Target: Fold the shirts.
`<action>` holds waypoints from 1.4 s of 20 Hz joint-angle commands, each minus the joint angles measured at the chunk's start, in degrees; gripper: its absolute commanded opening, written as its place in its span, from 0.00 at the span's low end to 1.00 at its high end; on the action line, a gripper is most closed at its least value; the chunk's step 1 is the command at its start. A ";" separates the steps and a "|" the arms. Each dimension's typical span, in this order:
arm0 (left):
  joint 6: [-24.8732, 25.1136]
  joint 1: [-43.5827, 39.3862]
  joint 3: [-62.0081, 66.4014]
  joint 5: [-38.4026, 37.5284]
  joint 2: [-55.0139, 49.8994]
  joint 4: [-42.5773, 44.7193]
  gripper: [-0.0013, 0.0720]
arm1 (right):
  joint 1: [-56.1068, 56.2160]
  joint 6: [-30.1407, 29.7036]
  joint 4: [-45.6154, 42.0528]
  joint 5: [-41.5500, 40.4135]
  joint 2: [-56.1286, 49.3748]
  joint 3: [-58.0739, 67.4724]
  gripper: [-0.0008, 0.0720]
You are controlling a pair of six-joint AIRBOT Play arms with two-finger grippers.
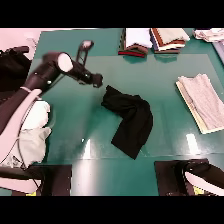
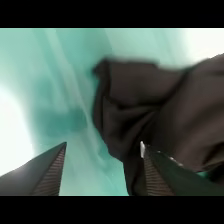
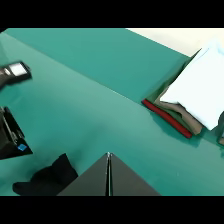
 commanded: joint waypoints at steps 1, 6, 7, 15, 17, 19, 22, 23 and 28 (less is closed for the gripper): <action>2.16 1.33 -1.95 0.13 -9.11 -11.93 0.78 | 0.00 0.09 0.13 2.45 -0.94 -0.02 0.04; 5.03 1.31 -1.95 1.03 -15.43 -21.46 0.78 | 0.00 1.53 0.17 3.65 -3.13 -0.02 0.04; 4.98 1.33 -1.92 1.42 -15.43 -21.40 0.75 | 0.00 1.53 0.17 3.65 -3.39 -0.02 0.04; 6.01 6.54 7.15 -0.74 -7.78 -10.23 0.07 | -3.96 3.67 0.15 11.52 -1.36 -6.03 0.04; 6.49 8.09 7.48 -0.55 -3.19 -6.49 0.07 | -7.56 4.44 0.66 11.26 0.98 -15.32 0.04; 6.49 8.66 7.48 -0.81 0.28 -3.06 0.07 | -9.97 6.16 0.66 9.51 3.28 -27.04 0.04; 6.49 8.66 7.48 -1.64 2.29 -0.90 0.07 | -11.82 6.54 8.46 4.17 4.26 -46.40 0.37; 6.49 8.66 7.26 -2.03 2.29 -0.81 0.07 | -11.67 6.49 12.46 1.38 3.63 -52.11 0.60; 6.47 8.66 7.23 -2.97 2.27 -0.76 0.07 | -3.28 5.31 25.03 -14.23 -5.99 -67.21 0.62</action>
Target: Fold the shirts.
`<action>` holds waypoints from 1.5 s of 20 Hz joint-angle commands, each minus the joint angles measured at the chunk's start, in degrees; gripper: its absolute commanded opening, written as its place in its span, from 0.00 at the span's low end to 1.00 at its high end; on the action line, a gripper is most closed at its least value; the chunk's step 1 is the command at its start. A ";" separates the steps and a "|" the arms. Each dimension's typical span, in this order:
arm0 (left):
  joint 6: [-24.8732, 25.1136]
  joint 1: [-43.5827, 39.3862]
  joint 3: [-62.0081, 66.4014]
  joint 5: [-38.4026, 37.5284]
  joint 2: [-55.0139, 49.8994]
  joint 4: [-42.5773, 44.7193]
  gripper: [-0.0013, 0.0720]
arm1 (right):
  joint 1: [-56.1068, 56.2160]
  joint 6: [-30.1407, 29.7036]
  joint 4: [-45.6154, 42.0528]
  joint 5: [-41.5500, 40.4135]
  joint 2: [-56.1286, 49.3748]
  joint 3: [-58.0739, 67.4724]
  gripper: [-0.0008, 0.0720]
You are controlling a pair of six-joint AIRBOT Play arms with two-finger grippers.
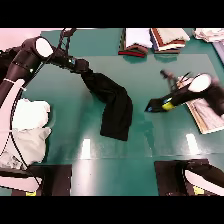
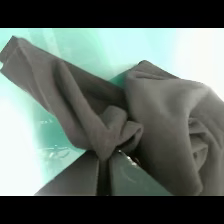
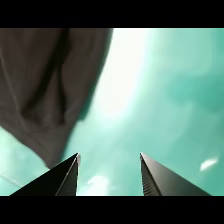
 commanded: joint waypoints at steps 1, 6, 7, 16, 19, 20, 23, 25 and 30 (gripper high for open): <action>0.02 0.09 0.04 -0.83 0.39 0.74 0.07 | 5.86 -0.63 8.96 -11.96 -6.78 -8.04 0.62; 0.02 0.09 0.07 -1.25 0.39 0.79 0.07 | 11.76 -0.63 8.72 -16.17 -16.22 -0.72 0.60; 0.02 0.09 0.07 -1.22 0.39 0.79 0.07 | 12.09 -0.63 8.70 -16.11 -17.31 0.68 0.55; -0.35 0.09 0.13 -1.07 2.49 5.09 0.07 | 10.86 -2.71 7.19 -15.02 -15.54 3.08 0.04; -0.70 0.09 1.31 -0.09 9.53 13.84 0.07 | 6.10 -2.60 -1.18 -10.54 -6.78 6.62 0.04; -0.70 0.09 1.90 -0.13 12.41 15.96 0.07 | 4.11 -2.56 -3.96 -7.89 -3.76 9.16 0.04; -0.66 0.09 2.62 0.33 22.53 17.25 0.07 | -2.49 -2.60 -8.39 -0.46 4.72 19.28 0.04; -0.68 0.09 2.62 1.03 29.27 17.16 0.07 | -6.38 -2.73 -8.31 1.97 9.42 25.99 0.04; -1.79 0.09 2.62 4.55 44.59 16.81 0.07 | -13.35 -2.78 -8.31 5.44 18.08 38.27 0.04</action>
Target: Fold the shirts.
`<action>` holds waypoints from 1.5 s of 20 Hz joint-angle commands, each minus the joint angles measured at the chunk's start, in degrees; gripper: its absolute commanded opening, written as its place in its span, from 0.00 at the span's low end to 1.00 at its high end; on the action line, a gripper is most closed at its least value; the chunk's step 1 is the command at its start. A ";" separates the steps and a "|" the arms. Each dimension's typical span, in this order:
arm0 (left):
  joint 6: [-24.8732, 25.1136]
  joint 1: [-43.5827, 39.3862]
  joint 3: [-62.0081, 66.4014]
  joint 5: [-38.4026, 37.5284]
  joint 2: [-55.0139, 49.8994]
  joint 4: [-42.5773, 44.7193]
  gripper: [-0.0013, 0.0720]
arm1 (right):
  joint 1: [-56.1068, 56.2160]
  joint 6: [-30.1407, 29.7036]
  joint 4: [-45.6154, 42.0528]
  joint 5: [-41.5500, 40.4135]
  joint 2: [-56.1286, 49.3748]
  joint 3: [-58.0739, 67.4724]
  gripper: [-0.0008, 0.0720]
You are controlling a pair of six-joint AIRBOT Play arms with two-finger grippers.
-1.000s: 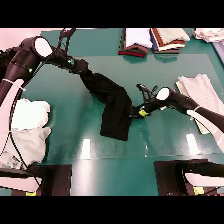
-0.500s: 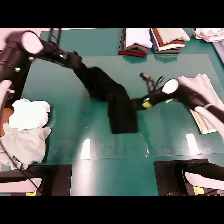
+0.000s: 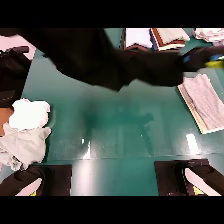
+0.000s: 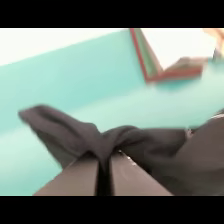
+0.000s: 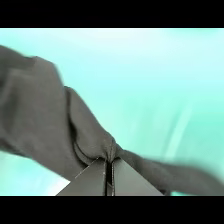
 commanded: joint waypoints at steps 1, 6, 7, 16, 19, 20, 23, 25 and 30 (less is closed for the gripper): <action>-2.03 0.02 0.07 3.19 9.94 0.37 0.07 | -4.92 -0.04 -0.74 4.98 5.16 8.37 0.04; -4.22 0.02 -2.95 -4.11 8.15 -0.22 0.07 | -5.44 0.50 -0.22 11.32 4.02 5.25 0.04; -4.22 0.02 -5.03 -6.03 6.51 -0.31 0.07 | -5.44 0.74 -0.15 11.82 3.37 1.95 0.04; -4.15 0.02 -27.63 -7.21 -6.45 -2.73 0.07 | -5.55 0.66 -0.22 0.55 -5.84 -23.65 0.81; -4.15 0.02 -27.61 -6.40 -6.88 -2.71 0.07 | -5.62 -1.36 -0.68 0.50 -10.69 -20.24 0.83; -4.15 0.02 -27.61 -6.36 -6.88 -2.69 0.07 | -5.62 -2.34 -0.68 1.64 -11.56 -20.17 0.82; -4.17 0.02 -27.61 -5.38 -6.91 -2.71 0.07 | -3.30 -5.38 -0.66 3.48 -12.17 -25.49 0.82; -4.17 0.02 -27.61 -4.57 -6.91 -2.71 0.07 | -1.33 -5.35 -1.18 1.86 -12.20 -30.34 0.82; -4.22 0.02 -27.61 -4.28 -6.91 -2.78 0.07 | -0.17 -5.31 -0.11 -5.70 -12.50 -39.23 0.77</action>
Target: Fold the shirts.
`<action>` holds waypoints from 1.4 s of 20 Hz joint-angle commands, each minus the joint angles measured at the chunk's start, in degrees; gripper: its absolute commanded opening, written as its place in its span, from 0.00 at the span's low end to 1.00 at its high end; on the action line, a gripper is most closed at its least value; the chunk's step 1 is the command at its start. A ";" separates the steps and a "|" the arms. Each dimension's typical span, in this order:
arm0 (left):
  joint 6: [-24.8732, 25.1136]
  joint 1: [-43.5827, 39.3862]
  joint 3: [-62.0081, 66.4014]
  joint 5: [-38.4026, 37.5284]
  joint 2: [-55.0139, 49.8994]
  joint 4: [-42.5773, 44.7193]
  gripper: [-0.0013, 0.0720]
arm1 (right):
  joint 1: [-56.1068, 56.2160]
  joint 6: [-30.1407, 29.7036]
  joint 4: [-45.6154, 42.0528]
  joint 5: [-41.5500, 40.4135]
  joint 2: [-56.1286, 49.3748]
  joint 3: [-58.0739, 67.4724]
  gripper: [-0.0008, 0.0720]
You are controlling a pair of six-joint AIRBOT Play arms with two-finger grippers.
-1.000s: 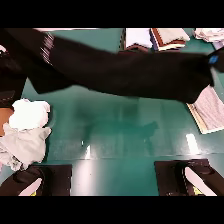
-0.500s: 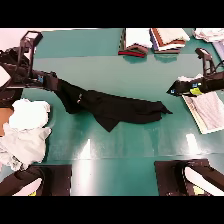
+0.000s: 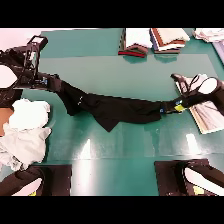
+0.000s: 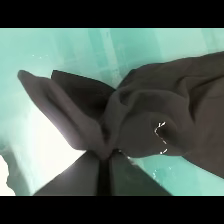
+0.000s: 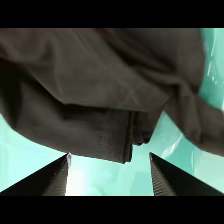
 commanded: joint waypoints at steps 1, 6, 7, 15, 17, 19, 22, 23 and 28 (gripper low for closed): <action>-0.02 -0.02 -0.04 0.70 -0.04 -0.02 0.07 | 0.81 -0.39 1.64 -4.59 -1.22 -4.83 0.77; 0.00 -0.02 -0.04 2.14 -0.04 -0.20 0.07 | 2.73 -2.97 7.26 -6.01 -6.34 -4.79 0.42; 0.00 -0.02 -0.04 2.08 -0.02 -0.13 0.07 | 3.78 -3.93 7.13 -6.03 -6.27 -4.79 0.20; -0.04 -0.02 19.54 -0.63 8.11 8.52 0.07 | -0.50 -4.26 6.25 -2.86 13.29 16.15 0.04; -0.09 -0.02 27.61 -0.59 11.37 8.46 0.07 | -3.80 -4.09 6.27 -2.23 18.29 25.16 0.04; -1.66 -0.02 33.97 -0.66 14.40 7.98 0.07 | -7.37 -3.63 6.25 -0.81 22.03 32.70 0.04; -3.13 -0.02 40.37 -0.55 17.88 6.36 0.07 | -13.38 -2.75 6.27 2.21 25.64 40.48 0.04; -3.15 -0.02 41.97 -0.66 18.64 5.51 0.07 | -15.32 -2.69 6.27 3.87 25.97 42.53 0.04; -2.99 -0.02 45.46 -3.58 17.90 3.04 0.07 | -21.53 -0.33 6.36 12.07 21.40 53.92 0.04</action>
